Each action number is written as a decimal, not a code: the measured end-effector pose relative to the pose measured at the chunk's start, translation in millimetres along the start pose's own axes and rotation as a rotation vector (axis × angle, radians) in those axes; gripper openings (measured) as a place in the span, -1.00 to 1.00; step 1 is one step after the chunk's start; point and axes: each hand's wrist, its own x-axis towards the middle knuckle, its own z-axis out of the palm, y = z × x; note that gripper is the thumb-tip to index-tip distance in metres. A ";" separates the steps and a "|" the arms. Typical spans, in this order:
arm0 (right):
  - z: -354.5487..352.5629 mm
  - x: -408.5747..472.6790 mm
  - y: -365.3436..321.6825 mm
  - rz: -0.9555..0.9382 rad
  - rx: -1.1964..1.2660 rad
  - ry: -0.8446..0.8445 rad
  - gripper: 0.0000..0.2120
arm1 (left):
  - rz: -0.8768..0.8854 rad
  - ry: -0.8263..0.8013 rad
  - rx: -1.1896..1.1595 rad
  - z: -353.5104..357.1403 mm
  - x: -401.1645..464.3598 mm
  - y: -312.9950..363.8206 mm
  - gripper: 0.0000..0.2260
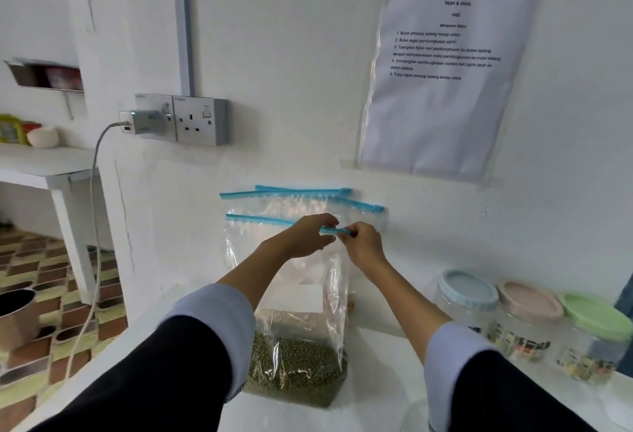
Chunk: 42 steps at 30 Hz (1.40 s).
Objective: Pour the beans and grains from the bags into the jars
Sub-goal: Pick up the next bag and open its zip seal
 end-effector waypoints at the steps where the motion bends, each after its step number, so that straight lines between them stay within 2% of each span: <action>1: -0.9 -1.9 -0.9 -0.020 0.036 0.008 -0.85 | 0.006 0.021 -0.006 -0.8 -0.8 4.4 -0.69; 3: -4.5 -5.1 -3.0 -0.067 0.047 0.025 -0.77 | 0.032 0.079 0.042 -2.3 -4.2 13.9 -0.73; 5: -13.0 -10.1 -8.1 -0.081 0.065 0.015 -0.77 | 0.063 0.135 0.106 -7.0 -9.5 22.4 -0.76; 8: -31.2 -23.5 -17.3 -0.021 0.340 -0.057 -0.77 | 0.109 0.178 0.096 -21.8 -19.9 34.3 -0.80; 10: -42.0 -34.9 -25.9 -0.044 0.547 -0.091 -0.74 | 0.137 0.239 0.099 -32.4 -25.7 43.3 -0.83; 12: -50.3 -42.6 -34.8 -0.098 0.648 -0.102 -0.74 | 0.156 0.322 0.094 -39.4 -30.2 52.8 -0.81; 19: -66.9 -63.1 -49.1 -0.210 0.557 -0.115 -0.71 | 0.225 0.407 -0.048 -43.9 -47.5 60.2 -0.86; 22: -67.9 -67.7 -48.8 -0.190 0.510 -0.044 -0.72 | 0.175 0.457 -0.001 -46.9 -51.8 53.1 -0.90; 26: -76.0 -65.8 -35.9 -0.108 0.573 0.008 -0.72 | 0.080 0.479 0.102 -63.0 -61.3 17.7 -0.92; 31: -84.8 -57.7 -14.9 0.002 0.612 0.045 -0.75 | -0.111 0.536 0.167 -88.2 -82.9 -29.4 -0.96; 38: -82.2 -58.9 -13.1 -0.004 0.629 0.056 -0.77 | -0.190 0.531 0.188 -100.8 -101.2 -52.0 -0.92; 39: -82.1 -60.0 -14.7 -0.005 0.657 0.055 -0.78 | -0.194 0.554 0.177 -98.6 -100.6 -50.2 -0.87; 42: -83.1 -64.3 -17.0 -0.026 0.641 0.040 -0.77 | -0.306 0.583 0.071 -92.0 -99.7 -46.1 -0.52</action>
